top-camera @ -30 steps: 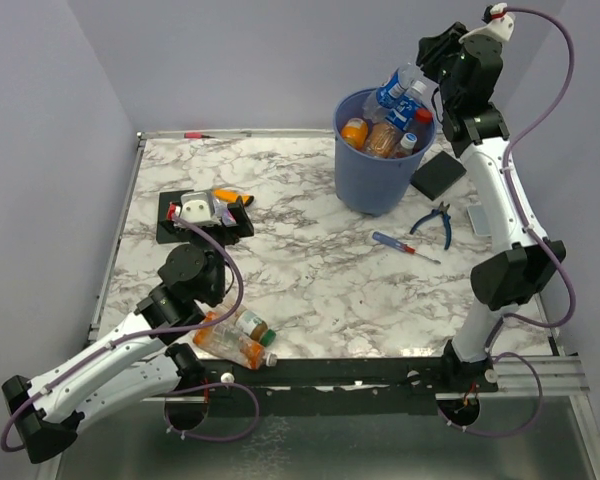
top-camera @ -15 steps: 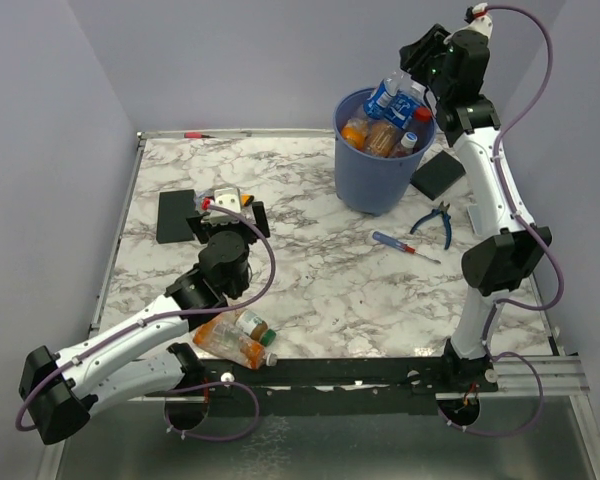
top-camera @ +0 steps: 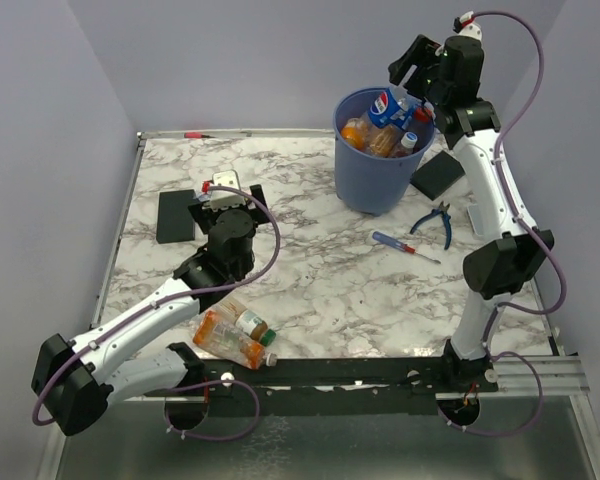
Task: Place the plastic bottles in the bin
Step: Place the plastic bottle in the trash bin.
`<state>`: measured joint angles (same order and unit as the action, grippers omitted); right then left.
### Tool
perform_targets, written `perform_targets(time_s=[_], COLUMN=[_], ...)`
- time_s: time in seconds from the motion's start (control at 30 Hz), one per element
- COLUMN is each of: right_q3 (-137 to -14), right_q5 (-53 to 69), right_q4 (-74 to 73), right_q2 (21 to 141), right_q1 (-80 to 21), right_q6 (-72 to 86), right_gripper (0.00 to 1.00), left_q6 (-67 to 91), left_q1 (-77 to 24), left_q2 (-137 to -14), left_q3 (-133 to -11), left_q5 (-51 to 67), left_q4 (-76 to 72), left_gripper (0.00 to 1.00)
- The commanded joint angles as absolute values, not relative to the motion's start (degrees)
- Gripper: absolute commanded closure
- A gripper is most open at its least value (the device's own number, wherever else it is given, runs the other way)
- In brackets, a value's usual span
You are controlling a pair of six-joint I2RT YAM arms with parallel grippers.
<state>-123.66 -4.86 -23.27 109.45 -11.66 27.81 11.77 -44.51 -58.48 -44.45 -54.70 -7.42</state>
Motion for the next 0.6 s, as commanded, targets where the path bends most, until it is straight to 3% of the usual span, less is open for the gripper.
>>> perform_targets(time_s=[0.0,0.13,0.3,0.57], right_q3=[-123.66,-121.08,-113.29,-100.15], right_q5=[-6.75,-8.38,-8.35,-5.6], right_q4=[-25.46,-27.04,-26.74,-21.83], right_q2=[103.19,99.8,95.59,86.21], right_q1=[-11.87,-11.86,-11.36,-11.22], right_q6=[26.24,25.54,25.23,28.37], right_gripper=[0.23,0.23,0.34,0.25], left_q6=[17.27,22.72,24.8,25.7], left_q1=[-40.29,-35.9,-35.14,-34.01], left_q2=[-60.58,-61.92,-61.85,-61.85], left_q3=[-48.05,-49.74,-49.63,-49.85], left_q5=[-50.41,-45.45,-43.94,-43.49], left_q4=[-3.27,-0.25,-0.09,-0.09], left_gripper=[0.01,0.01,0.01,0.01])
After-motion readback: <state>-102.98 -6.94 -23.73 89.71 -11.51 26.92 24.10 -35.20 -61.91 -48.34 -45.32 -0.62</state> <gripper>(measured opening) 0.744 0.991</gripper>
